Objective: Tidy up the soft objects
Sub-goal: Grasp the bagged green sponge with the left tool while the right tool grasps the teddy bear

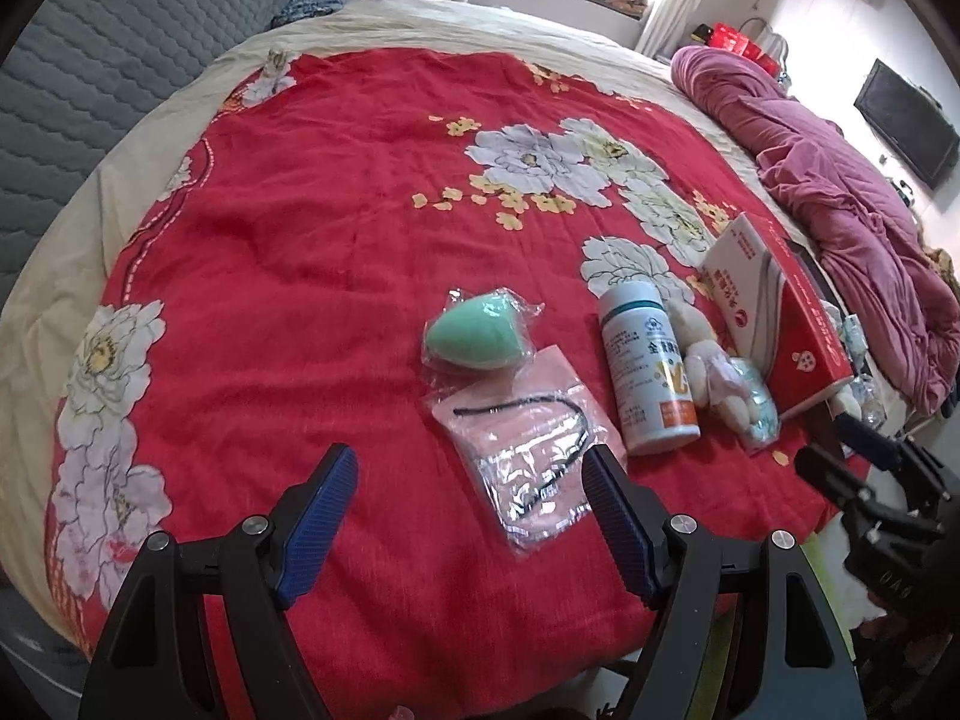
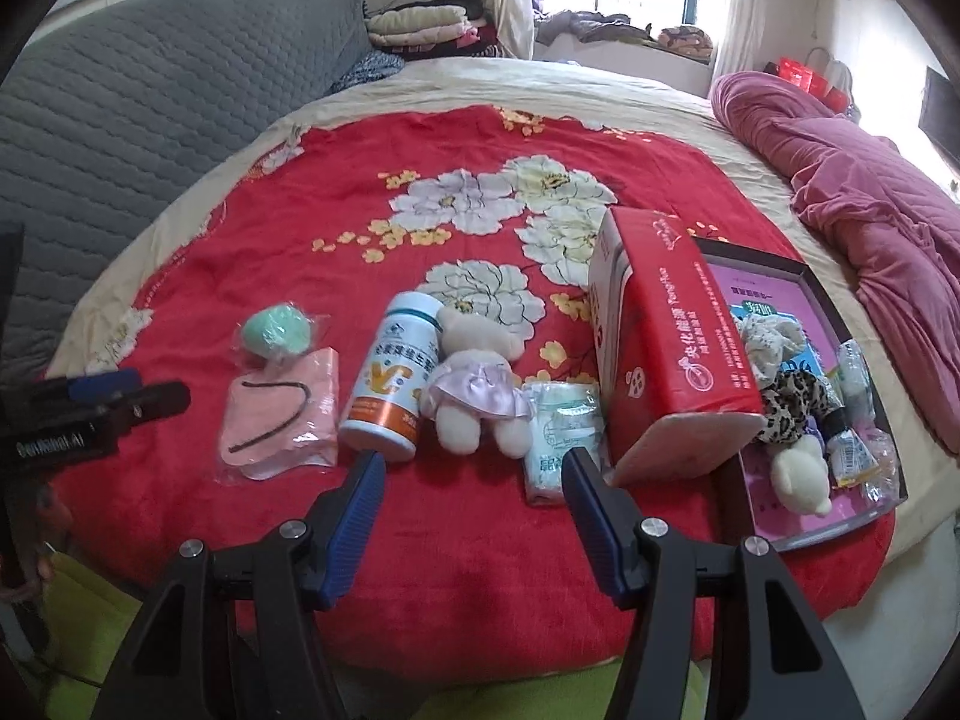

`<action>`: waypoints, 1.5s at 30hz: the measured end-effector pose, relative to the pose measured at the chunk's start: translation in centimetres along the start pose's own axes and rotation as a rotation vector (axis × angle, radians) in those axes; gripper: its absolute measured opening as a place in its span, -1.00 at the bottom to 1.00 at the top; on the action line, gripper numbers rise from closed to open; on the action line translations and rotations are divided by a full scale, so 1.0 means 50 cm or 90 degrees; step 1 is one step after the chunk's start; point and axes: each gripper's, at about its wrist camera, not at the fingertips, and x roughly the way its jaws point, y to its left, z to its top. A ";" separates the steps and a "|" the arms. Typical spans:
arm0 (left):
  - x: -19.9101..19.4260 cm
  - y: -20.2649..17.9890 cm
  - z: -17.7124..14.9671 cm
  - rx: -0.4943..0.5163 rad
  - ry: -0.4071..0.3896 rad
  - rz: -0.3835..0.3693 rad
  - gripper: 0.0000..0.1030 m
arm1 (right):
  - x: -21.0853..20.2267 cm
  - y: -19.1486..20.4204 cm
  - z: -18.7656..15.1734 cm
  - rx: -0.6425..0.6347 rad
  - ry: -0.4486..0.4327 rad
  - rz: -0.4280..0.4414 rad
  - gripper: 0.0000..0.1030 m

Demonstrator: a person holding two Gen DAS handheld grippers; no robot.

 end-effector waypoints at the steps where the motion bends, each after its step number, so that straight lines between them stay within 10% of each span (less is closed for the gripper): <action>1: 0.008 0.000 0.006 -0.002 0.002 0.001 0.52 | 0.008 -0.001 -0.002 -0.001 0.005 0.001 0.18; 33: 0.207 -0.003 0.125 -0.010 0.074 -0.019 0.52 | 0.211 0.054 0.034 -0.204 0.021 -0.108 0.17; 37: 0.210 -0.004 0.125 -0.010 0.072 -0.030 0.51 | 0.222 0.042 0.045 -0.170 0.024 -0.101 -0.31; 45: 0.202 -0.008 0.126 -0.007 0.067 -0.046 0.11 | 0.183 0.032 0.058 -0.139 -0.002 -0.049 -0.41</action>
